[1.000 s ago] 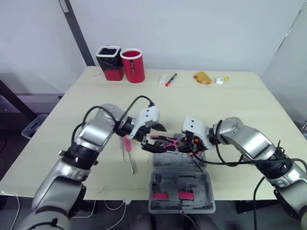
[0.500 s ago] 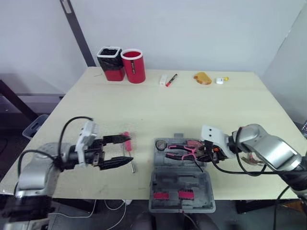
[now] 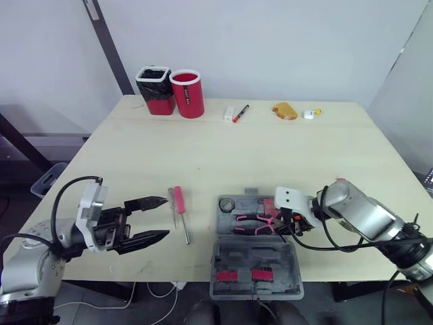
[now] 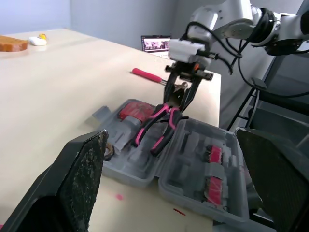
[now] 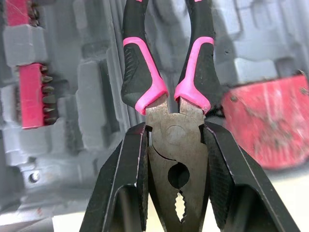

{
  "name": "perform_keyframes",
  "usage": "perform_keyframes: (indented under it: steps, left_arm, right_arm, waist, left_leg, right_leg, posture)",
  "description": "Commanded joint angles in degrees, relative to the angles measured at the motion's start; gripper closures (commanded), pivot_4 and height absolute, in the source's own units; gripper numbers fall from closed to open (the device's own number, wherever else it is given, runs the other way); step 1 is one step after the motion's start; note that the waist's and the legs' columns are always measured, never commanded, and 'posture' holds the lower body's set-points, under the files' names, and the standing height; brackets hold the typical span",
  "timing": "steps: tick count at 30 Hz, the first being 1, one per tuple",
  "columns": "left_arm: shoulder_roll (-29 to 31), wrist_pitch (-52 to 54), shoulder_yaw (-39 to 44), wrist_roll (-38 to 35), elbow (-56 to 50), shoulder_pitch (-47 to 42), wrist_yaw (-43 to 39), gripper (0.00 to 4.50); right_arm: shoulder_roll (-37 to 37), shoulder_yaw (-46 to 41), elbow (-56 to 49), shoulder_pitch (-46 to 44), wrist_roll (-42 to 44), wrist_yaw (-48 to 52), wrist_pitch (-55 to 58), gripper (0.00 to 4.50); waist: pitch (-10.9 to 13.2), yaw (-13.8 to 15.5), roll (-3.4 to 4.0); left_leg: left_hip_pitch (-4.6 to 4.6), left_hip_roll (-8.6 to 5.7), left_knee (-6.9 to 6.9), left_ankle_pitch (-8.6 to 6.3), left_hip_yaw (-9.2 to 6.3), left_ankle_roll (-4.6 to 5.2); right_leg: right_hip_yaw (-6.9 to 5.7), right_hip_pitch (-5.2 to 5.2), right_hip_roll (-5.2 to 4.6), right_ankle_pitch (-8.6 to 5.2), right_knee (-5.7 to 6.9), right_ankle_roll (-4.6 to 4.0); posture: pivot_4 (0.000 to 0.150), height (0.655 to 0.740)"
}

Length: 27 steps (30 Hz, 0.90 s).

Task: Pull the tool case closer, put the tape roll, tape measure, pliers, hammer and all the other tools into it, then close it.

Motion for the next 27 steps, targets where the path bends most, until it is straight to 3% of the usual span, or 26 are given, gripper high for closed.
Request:
perform_keyframes:
  steps: [1, 12, 18, 23, 26, 27]
  left_arm:
    - [0.6, -0.1, 0.5, -1.3, -2.9, 0.4, 0.8, 0.00]
    - [0.6, 0.4, -1.1, -1.2, -5.6, 0.8, 3.4, 0.00]
    - [0.6, 0.4, -1.7, -1.5, -6.3, 1.2, 4.4, 0.00]
    - [0.4, 0.2, -2.0, -1.5, -6.5, 1.5, 4.8, 0.00]
    - [0.2, -0.1, -2.1, -1.4, -6.5, 1.7, 5.1, 0.00]
    - [0.1, -0.2, -2.1, -1.4, -6.5, 1.7, 5.2, 0.00]
  right_arm:
    - [3.1, 0.9, 1.6, -3.0, -2.3, 0.2, -1.5, 3.48]
    - [11.0, 4.0, 9.9, -6.1, -8.1, 0.9, -3.8, 3.48]
    - [10.6, 2.7, 11.0, -5.4, -10.0, 1.6, -8.4, 0.75]
    - [11.0, -4.6, 11.0, -1.9, -5.9, 0.7, -13.7, 0.75]
    - [14.9, -13.4, 11.2, 2.9, 1.2, -1.3, -17.0, 0.75]
    - [16.0, -15.3, 11.5, 4.3, 2.6, -1.8, -18.5, 0.97]
  waist:
    - [0.0, 0.0, 0.00]
    - [0.0, -0.1, 0.00]
    - [0.0, 0.0, 0.02]
    - [0.0, 0.2, 0.01]
    - [-0.1, 0.2, -0.04]
    - [0.0, 0.2, -0.03]
  left_leg:
    - [0.00, 0.00, 0.00, 0.00, 0.00, 0.00]
    - [0.00, 0.00, 0.00, 0.00, 0.03, 0.00]
    - [0.01, 0.01, 0.00, 0.00, 0.04, 0.00]
    - [0.00, 0.01, 0.00, 0.00, 0.04, -0.01]
    - [-0.01, 0.00, -0.01, 0.00, 0.06, -0.01]
    - [0.03, 0.01, -0.01, 0.00, 0.03, -0.01]
  right_leg:
    - [0.00, -0.01, 0.00, 0.00, 0.01, 0.00]
    - [-0.05, 0.01, 0.02, 0.00, 0.02, -0.01]
    - [-0.04, 0.00, 0.04, 0.00, 0.05, -0.01]
    - [-0.05, 0.02, 0.03, 0.01, 0.02, -0.01]
    - [-0.07, 0.03, 0.03, 0.01, 0.00, -0.01]
    - [-0.11, 0.11, 0.03, 0.01, 0.00, 0.00]
  posture:
    - [0.150, 0.7400]
    - [0.150, 0.7400]
    - [0.150, 0.7400]
    - [0.150, 0.7400]
    - [0.150, 0.7400]
    - [0.150, 0.7400]
